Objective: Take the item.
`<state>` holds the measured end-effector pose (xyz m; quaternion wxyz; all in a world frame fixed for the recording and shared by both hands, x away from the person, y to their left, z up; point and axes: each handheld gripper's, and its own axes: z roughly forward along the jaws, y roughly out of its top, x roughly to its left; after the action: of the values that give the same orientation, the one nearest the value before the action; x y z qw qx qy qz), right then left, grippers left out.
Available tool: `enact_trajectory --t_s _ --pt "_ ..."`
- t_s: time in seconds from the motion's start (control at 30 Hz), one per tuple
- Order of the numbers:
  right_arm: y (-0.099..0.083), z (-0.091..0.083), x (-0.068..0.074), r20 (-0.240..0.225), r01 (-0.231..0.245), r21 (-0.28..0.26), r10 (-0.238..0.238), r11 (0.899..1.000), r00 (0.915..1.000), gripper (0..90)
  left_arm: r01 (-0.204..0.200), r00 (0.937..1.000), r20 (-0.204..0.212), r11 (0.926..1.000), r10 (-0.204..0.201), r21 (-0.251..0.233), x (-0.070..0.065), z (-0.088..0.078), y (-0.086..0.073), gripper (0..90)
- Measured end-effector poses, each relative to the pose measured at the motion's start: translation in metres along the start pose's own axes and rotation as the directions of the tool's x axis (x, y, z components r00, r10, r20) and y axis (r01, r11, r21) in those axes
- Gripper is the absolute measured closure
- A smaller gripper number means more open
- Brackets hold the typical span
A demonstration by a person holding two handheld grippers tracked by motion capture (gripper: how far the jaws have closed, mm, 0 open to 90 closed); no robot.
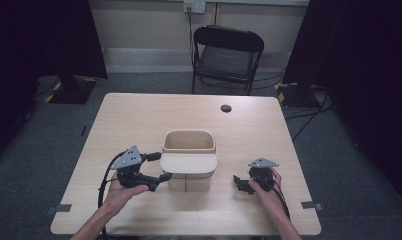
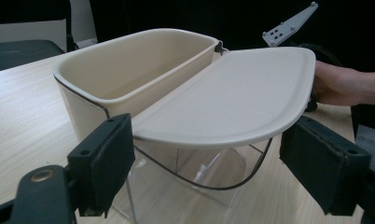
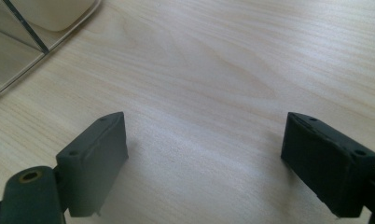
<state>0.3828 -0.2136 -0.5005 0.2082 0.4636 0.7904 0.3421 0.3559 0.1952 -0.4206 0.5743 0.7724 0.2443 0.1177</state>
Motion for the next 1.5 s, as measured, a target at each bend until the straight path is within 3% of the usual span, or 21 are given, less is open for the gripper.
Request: enact_trajectory --t_s 0.47,1.5 --pt "0.0 0.0 0.0 0.002 -0.001 0.0 0.001 1.0 1.0 13.7 0.005 1.0 0.0 1.0 -0.005 0.002 0.001 -0.002 0.004 21.5" --pt "0.0 0.0 0.0 0.002 -0.002 0.001 0.002 1.0 1.0 13.4 0.033 0.9994 0.007 0.9994 -0.033 -0.006 0.004 0.0 0.016 20.7"
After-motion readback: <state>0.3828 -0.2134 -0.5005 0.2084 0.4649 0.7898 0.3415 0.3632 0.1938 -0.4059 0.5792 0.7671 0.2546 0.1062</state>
